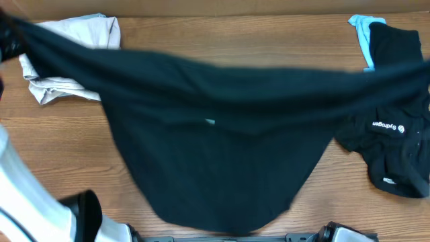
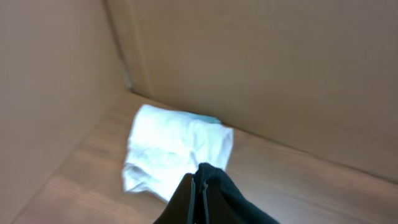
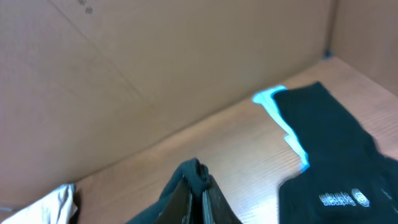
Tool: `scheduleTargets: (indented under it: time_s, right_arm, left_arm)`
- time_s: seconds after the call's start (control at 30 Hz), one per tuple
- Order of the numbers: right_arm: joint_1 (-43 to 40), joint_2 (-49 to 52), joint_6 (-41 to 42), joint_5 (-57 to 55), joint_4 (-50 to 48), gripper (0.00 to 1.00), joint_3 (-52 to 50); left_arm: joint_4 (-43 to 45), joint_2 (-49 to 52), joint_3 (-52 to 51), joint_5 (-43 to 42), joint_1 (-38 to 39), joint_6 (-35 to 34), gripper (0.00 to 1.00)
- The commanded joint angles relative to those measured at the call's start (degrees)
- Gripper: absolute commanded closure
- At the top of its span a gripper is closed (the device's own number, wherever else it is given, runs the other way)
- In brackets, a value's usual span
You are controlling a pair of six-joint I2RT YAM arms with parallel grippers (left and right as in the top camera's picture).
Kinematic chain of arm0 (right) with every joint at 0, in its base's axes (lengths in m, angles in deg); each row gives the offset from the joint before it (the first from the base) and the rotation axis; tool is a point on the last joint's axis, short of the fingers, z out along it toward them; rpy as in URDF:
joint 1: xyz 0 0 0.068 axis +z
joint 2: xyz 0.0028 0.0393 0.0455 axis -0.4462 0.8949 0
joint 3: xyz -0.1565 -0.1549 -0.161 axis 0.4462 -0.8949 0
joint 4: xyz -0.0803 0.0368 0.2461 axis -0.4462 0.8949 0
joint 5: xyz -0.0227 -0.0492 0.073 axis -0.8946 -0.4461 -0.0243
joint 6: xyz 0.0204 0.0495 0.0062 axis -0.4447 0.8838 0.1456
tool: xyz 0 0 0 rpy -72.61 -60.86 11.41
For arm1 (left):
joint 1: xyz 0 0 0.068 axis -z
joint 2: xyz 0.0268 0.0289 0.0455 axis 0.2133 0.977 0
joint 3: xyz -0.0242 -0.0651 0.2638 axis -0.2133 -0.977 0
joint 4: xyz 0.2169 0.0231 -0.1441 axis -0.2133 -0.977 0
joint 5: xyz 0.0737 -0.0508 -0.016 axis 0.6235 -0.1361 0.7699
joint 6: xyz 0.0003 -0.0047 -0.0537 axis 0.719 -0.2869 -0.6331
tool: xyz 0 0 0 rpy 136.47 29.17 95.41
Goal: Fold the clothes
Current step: 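Lift the shirt with both grippers and lay it flat toward the back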
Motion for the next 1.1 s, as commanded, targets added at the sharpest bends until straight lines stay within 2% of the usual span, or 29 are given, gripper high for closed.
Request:
scheduleTargets:
  time_s: [0.0, 0.13, 0.27, 0.43, 0.57, 0.77, 0.93, 1.07]
  right_arm:
    - [0.04, 6.01, -1.03, 5.4, -5.9, 0.96, -0.35]
    - [0.04, 12.39, -0.48, 14.23, -17.22, 0.96, -0.33]
    - [0.04, 14.99, 1.16, 15.58, -27.47, 0.96, -0.33]
    - [0.04, 15.52, 0.04, 15.56, -31.67, 0.96, -0.35]
    - [0.17, 17.97, -3.67, 16.04, -26.62, 0.96, -0.42]
    - [1.46, 24.26, -8.39, 15.54, -12.24, 0.96, -4.13]
    - [1.27, 25.83, -8.57, 11.23, -2.62, 0.96, -14.49]
    - [1.16, 25.83, -9.99, 6.56, 1.62, 0.94, -23.43]
  left_arm:
    - [4.81, 4.66, -0.04, -4.42, -0.57, -2.4, 0.96]
    - [12.13, 8.33, -0.04, -7.91, -0.57, -4.68, 0.96]
    - [19.98, 8.92, -0.02, -10.29, -0.46, -5.95, 0.96]
    - [24.94, 8.9, -0.02, -12.81, 0.07, -5.64, 0.96]
    - [19.65, 9.73, -0.09, -12.79, 1.84, -1.84, 0.96]
    - [4.07, 14.97, -0.09, -12.55, 4.0, 1.68, 0.96]
    - [-8.15, 21.73, -0.09, -12.57, 4.07, 2.05, 0.96]
    - [-14.01, 26.12, -0.11, -12.57, 4.22, 4.72, 0.96]
